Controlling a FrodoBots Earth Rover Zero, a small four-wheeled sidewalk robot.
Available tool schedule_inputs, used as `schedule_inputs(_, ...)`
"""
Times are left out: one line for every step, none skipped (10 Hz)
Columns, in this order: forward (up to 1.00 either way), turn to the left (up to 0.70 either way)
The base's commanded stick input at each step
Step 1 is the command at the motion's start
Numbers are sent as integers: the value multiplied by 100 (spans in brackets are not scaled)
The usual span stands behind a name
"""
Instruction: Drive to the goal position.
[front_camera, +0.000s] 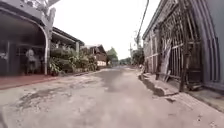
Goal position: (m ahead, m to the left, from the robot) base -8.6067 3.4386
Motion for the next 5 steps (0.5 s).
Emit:
schedule_inputs(50,0)
schedule_inputs(7,43)
schedule_inputs(0,50)
schedule_inputs(0,50)
schedule_inputs(0,50)
